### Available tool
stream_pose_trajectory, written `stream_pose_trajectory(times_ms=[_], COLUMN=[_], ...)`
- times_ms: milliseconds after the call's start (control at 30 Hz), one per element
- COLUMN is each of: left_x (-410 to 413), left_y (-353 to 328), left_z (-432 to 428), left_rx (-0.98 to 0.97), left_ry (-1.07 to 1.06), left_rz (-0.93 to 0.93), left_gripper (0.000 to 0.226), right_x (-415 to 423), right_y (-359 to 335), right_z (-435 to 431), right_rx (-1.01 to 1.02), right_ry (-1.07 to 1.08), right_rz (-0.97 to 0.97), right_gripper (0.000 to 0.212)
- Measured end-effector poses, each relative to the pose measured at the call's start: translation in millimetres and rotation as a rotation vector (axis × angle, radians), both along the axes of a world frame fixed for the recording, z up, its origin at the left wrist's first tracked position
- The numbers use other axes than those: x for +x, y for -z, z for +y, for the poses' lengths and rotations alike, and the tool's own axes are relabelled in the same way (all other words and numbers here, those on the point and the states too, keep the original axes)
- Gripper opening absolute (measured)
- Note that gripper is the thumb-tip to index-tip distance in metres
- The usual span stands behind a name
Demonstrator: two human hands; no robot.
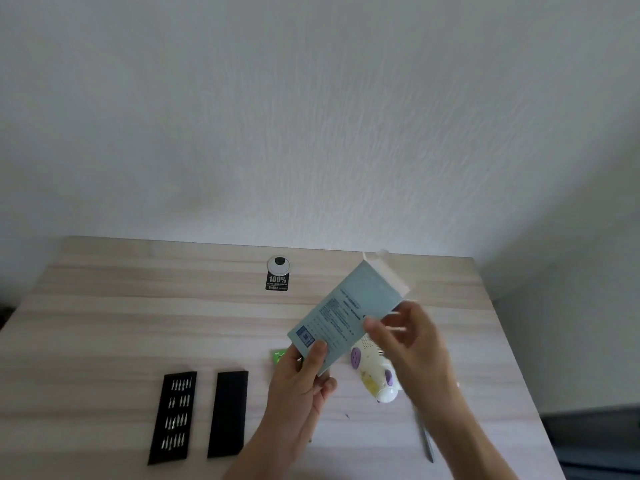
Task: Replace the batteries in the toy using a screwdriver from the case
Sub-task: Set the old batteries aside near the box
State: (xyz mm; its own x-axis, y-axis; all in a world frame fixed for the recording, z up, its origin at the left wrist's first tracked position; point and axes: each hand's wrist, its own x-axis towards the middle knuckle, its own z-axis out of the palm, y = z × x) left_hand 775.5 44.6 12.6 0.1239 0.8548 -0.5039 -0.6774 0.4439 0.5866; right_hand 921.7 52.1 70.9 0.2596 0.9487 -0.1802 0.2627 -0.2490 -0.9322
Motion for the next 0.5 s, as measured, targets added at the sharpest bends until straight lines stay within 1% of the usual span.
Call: stream_pose_trajectory(times_ms=[33,100,167,233,333,500], left_x=[0.9,0.8,-4.2,-13.3,-27.1,-49.9], left_y=[-0.2,-1.3,-0.6,3.4,8.0,6.7], left_z=[-0.1,-0.9,-3.2,-6.4,-8.9,-7.6], left_rx=[0.002,-0.011,-0.048,-0.116,-0.202,-0.167], left_ry=[0.018,0.064,0.118,0.147,0.105,0.05], left_rz=[0.009,0.02,0.034,0.014,-0.037,0.038], left_gripper=[0.029,0.032,0.035,0.037,0.043,0.039], right_x=[-7.7,-17.9,-18.6,-13.9,-2.3,14.7], right_y=[8.0,18.1,22.2,23.7,28.3,36.1], right_z=[-2.2,-2.3,-0.7,0.7,0.7,-5.6], right_rx=[-0.004,0.058,0.1,0.099,0.073,0.047], right_ry=[-0.045,-0.056,-0.024,0.001,0.021,-0.011], right_rz=[0.068,0.159,0.204,0.219,0.215,0.22], right_gripper=[0.028,0.009,0.007,0.01,0.008,0.005])
